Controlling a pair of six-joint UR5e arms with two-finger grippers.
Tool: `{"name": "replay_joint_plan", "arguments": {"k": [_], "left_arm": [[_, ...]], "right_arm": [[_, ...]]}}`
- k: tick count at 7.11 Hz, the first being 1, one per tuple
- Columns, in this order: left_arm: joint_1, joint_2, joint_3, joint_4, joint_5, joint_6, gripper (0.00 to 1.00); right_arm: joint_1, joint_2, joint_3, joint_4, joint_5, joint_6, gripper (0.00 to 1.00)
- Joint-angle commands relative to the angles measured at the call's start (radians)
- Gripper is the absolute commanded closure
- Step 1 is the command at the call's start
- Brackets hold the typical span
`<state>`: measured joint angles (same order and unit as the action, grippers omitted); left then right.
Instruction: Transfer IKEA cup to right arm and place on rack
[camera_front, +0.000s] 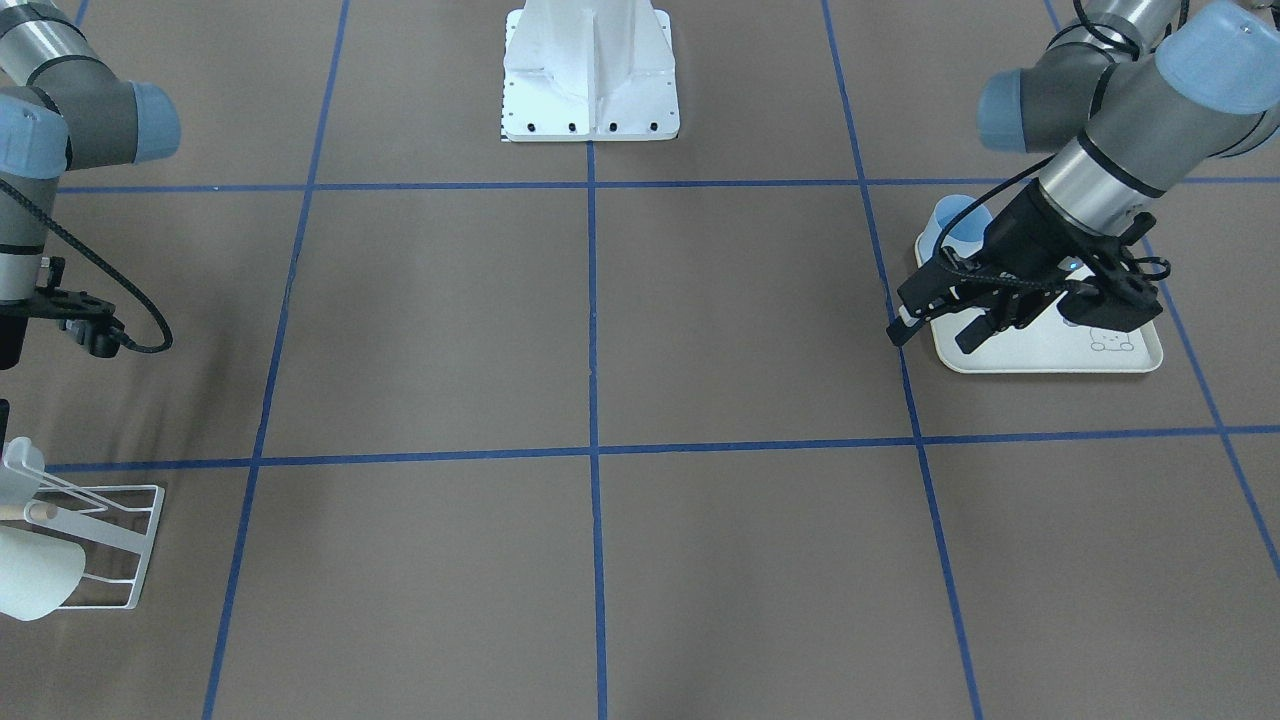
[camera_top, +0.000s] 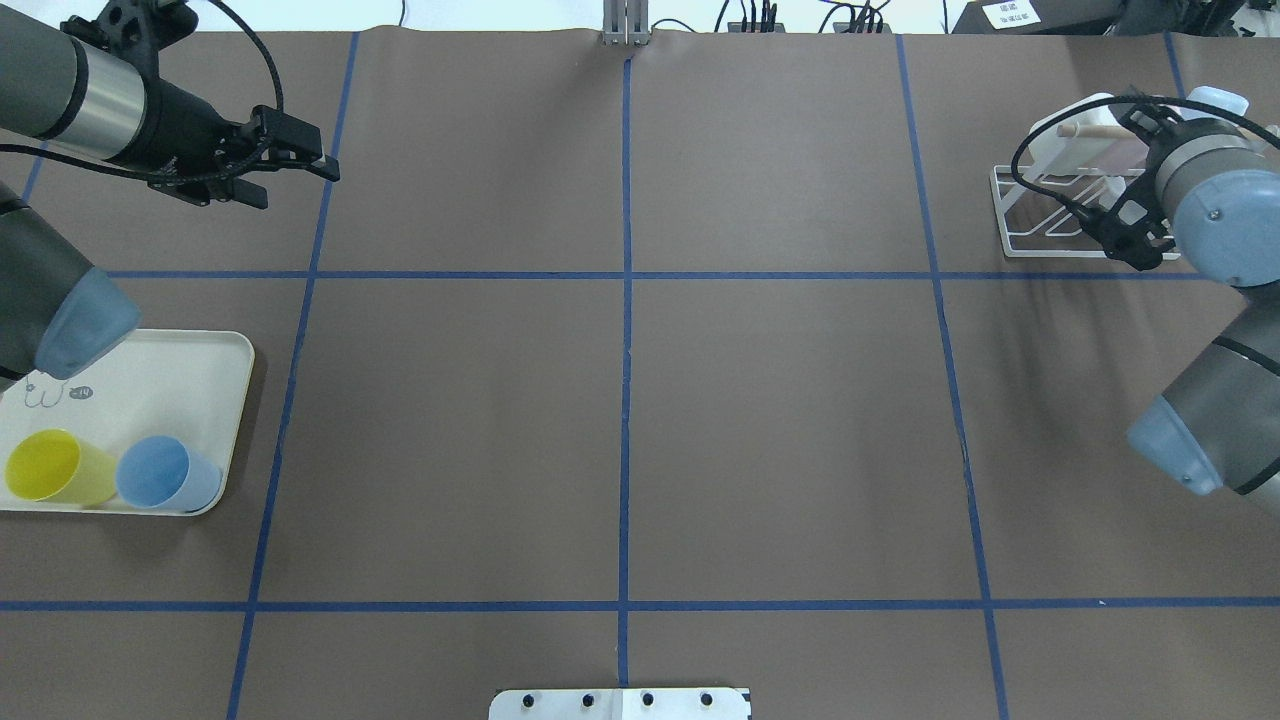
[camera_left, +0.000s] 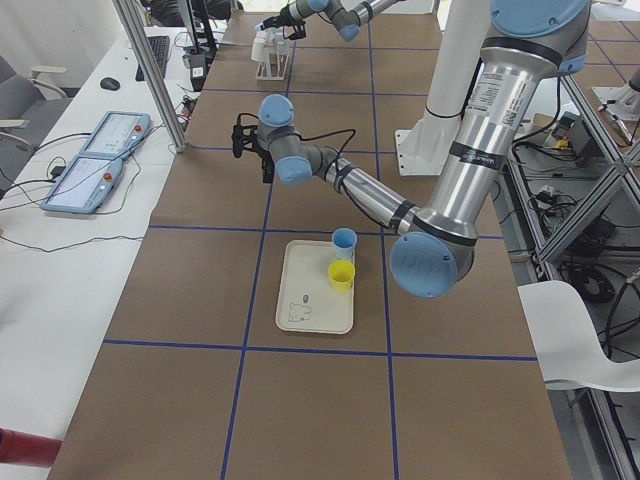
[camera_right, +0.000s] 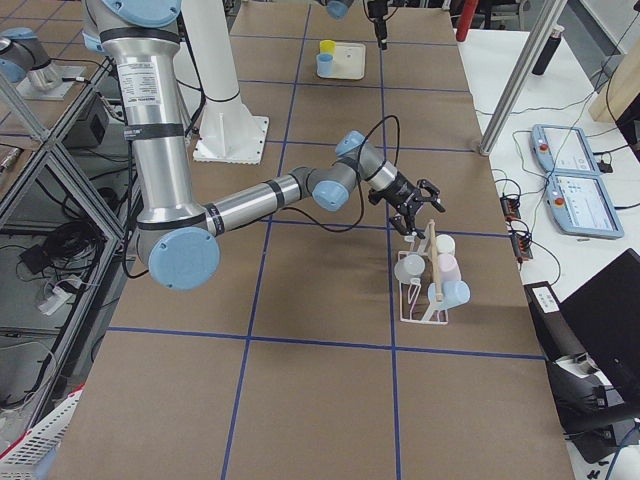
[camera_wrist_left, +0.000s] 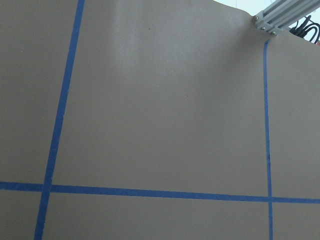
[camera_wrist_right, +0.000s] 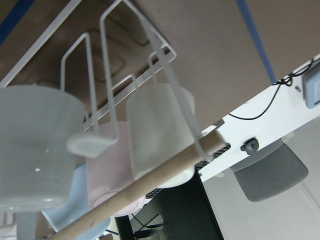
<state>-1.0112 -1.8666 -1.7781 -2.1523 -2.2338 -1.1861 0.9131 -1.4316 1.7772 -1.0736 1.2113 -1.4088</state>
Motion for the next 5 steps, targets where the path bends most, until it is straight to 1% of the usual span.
{"name": "replay_joint_plan", "arguments": {"k": [1,2,3,4,5], "left_arm": [[-0.032,0.113,-0.058,0.003,-0.001,0.142,0.0],[-0.07,0.174,-0.064,0.003,-0.001,0.252,0.0],[-0.104,0.232,-0.067,0.003,-0.001,0.349,0.0],[-0.115,0.281,-0.067,0.002,0.002,0.412,0.0],[-0.115,0.366,-0.092,-0.001,0.008,0.477,0.0]], "right_arm": [[0.003,0.002,0.063,0.001,0.115,0.345,0.01],[0.003,-0.006,0.1,0.001,0.161,0.485,0.01],[0.003,-0.01,0.125,0.001,0.228,0.678,0.01],[0.001,-0.01,0.139,0.009,0.299,0.972,0.0],[-0.005,-0.007,0.157,0.015,0.389,1.277,0.0]]}}
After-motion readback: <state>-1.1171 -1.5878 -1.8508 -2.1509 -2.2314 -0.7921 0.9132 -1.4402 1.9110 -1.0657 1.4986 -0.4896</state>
